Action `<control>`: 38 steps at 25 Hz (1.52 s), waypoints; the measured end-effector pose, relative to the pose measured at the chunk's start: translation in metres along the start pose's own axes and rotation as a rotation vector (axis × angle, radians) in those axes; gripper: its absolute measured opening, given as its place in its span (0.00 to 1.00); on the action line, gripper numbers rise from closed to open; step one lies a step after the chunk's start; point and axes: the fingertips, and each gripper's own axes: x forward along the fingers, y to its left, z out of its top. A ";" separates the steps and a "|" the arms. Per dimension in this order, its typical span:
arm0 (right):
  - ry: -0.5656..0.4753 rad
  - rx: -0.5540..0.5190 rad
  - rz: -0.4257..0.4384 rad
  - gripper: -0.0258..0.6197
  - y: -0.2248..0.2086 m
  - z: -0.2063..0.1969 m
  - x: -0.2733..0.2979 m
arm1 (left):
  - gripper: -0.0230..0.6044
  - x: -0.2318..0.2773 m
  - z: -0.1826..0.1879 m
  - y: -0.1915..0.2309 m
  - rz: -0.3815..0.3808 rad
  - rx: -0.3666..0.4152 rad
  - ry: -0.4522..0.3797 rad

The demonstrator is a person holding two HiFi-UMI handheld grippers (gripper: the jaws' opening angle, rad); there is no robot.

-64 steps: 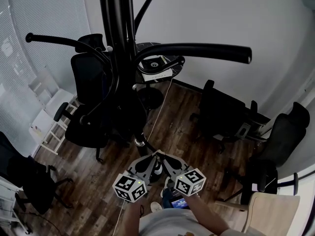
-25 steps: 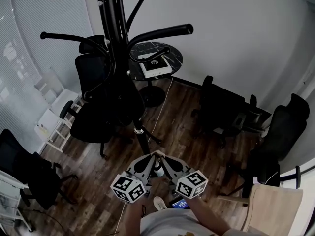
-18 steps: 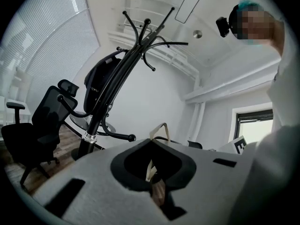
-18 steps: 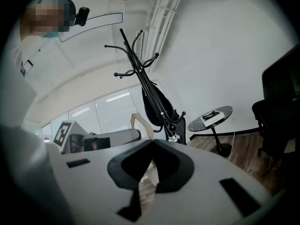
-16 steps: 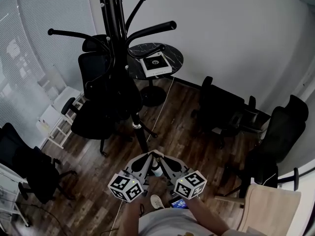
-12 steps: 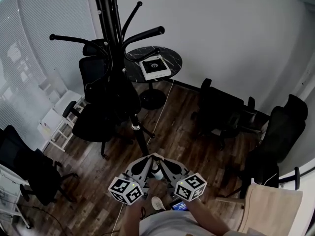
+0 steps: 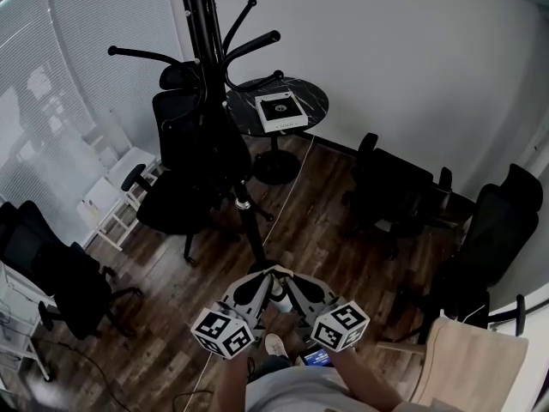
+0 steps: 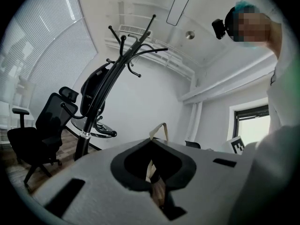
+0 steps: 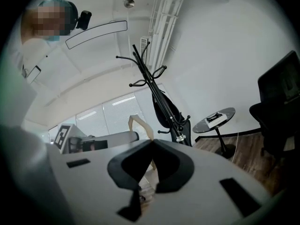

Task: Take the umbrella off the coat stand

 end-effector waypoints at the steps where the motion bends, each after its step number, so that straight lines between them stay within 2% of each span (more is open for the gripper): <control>1: 0.002 0.004 0.002 0.07 0.001 -0.001 -0.003 | 0.07 -0.002 -0.002 -0.003 0.001 0.003 0.002; 8: 0.026 -0.010 0.030 0.07 0.013 -0.012 -0.013 | 0.07 -0.012 -0.012 -0.012 0.006 0.008 0.020; 21: 0.042 -0.037 0.003 0.07 0.009 -0.015 -0.020 | 0.07 -0.017 -0.016 -0.012 0.009 0.011 0.022; 38: 0.045 -0.058 0.017 0.07 0.014 -0.016 -0.025 | 0.07 -0.019 -0.017 -0.014 0.009 -0.001 0.012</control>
